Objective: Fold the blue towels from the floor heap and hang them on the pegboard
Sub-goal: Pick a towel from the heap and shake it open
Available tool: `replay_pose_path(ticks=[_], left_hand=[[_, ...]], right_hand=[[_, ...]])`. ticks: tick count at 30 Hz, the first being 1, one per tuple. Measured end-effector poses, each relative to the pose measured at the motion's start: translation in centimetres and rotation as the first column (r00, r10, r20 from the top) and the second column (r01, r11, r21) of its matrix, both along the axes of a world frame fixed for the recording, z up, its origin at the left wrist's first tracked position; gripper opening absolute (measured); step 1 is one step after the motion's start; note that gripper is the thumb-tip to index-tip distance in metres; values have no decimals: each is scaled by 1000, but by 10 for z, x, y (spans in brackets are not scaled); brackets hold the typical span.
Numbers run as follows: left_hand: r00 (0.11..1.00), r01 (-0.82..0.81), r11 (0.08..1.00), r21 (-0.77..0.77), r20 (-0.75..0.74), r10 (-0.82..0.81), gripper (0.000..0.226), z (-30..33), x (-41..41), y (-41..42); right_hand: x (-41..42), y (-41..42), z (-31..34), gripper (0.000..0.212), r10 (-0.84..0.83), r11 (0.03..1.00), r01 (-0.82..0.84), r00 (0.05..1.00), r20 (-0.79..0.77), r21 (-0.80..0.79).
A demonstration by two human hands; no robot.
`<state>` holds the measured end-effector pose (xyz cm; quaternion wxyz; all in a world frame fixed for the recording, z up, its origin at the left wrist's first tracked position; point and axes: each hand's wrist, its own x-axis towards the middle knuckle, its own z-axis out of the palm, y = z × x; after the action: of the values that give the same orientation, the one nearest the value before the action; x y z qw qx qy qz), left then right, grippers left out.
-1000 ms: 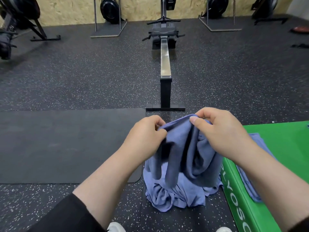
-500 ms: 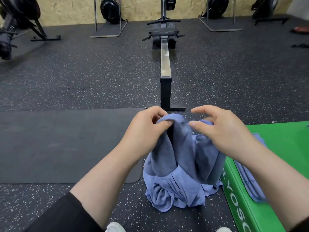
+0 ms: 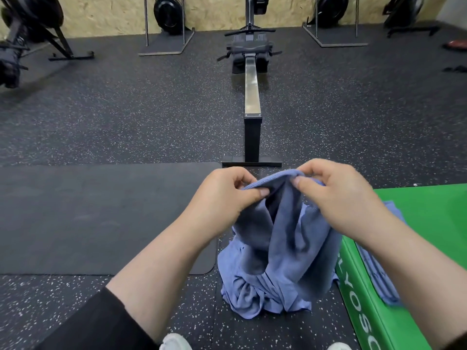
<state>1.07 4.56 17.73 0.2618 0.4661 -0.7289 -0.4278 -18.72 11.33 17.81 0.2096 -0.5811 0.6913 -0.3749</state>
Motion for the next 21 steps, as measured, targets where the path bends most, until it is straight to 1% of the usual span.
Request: replay_pose_path(ticks=[3,6,8,11,13,14,17,18,21], left_hand=[[996,-37,999,4,85,36,28,0,8,-4],[999,-30,999,-36,38,31,24,1,10,-4],[999,-24,997,-72,39,27,20,2,8,-3],[997,27,995,-93,78,-20,11,4,3,1],[995,77,993,-88,68,-71,9,5,0,3],[994,95,992,-85,56,-91,8,5,-2,4],[991,132,987,-88,40,-129,8,4,-5,7],[990,138,986,-94,39,-135,9,4,-5,7],[992,112,990,-92,68,-106,16,4,-1,4]], right_hand=[[-10,-1,0,15,-115,993,116,993,-24,3],[-13,1,-1,11,-125,989,128,991,-46,68],[-11,1,-1,3,-56,994,59,998,-35,87],[-3,1,1,29,102,990,-102,995,8,96],[4,2,1,36,170,980,-167,985,-19,108],[7,2,0,34,191,976,-186,981,-38,115],[9,1,-5,9,214,969,-201,974,-78,145],[9,1,-6,5,210,969,-197,974,-82,147],[5,-2,-7,6,148,985,-139,984,-99,99]])
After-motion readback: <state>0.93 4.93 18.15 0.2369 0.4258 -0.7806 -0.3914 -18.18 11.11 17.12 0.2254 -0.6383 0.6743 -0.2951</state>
